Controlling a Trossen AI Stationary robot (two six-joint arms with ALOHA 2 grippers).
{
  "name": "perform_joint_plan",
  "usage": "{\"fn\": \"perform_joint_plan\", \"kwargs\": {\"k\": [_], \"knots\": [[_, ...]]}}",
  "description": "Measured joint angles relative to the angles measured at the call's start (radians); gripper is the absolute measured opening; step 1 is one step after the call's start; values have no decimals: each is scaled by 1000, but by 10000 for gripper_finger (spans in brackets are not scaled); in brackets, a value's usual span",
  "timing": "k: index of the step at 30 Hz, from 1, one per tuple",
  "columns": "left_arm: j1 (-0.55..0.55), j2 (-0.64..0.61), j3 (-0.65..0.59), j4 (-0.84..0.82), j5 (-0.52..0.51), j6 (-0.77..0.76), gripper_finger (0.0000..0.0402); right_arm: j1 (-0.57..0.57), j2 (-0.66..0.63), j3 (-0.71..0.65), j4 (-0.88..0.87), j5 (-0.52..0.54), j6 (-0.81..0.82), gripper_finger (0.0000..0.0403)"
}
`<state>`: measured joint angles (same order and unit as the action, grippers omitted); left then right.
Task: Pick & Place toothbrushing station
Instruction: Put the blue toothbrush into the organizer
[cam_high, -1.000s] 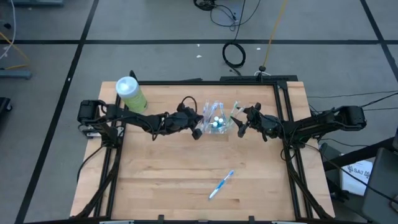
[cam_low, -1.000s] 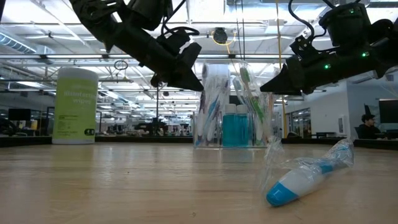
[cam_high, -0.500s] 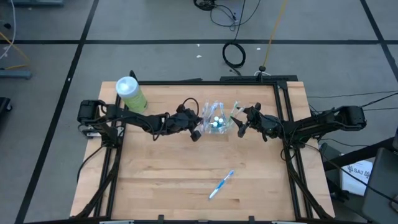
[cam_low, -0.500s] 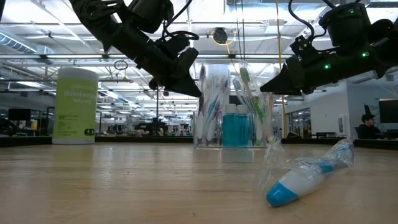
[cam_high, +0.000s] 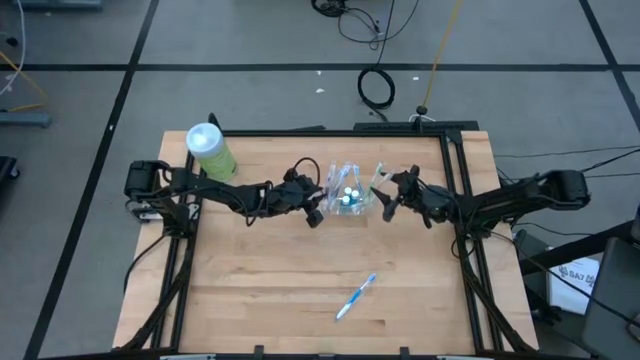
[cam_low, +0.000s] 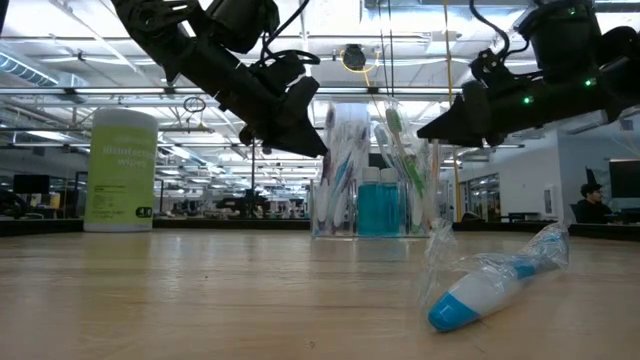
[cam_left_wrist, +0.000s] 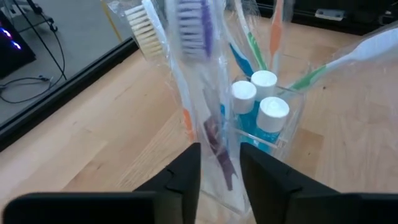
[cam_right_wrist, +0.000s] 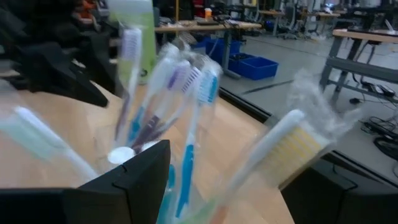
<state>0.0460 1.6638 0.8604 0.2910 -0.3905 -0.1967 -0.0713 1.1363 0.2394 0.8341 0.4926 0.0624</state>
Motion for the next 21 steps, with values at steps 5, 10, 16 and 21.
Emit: {"fn": "perform_joint_plan", "kwargs": {"k": [5,10,16,21], "knots": [[0,0,0,-5,-2,0,150,38,-60,0,-28,0,-3,267],[-2,-7,-1,-33,-2,3,169,82,-145,0,-126,1,1,267],[-2,-40,0,-57,-2,-17,166,113,-251,0,-231,9,11,267],[-2,-90,-1,-121,-2,-17,168,130,-317,0,-356,71,32,267]]}}
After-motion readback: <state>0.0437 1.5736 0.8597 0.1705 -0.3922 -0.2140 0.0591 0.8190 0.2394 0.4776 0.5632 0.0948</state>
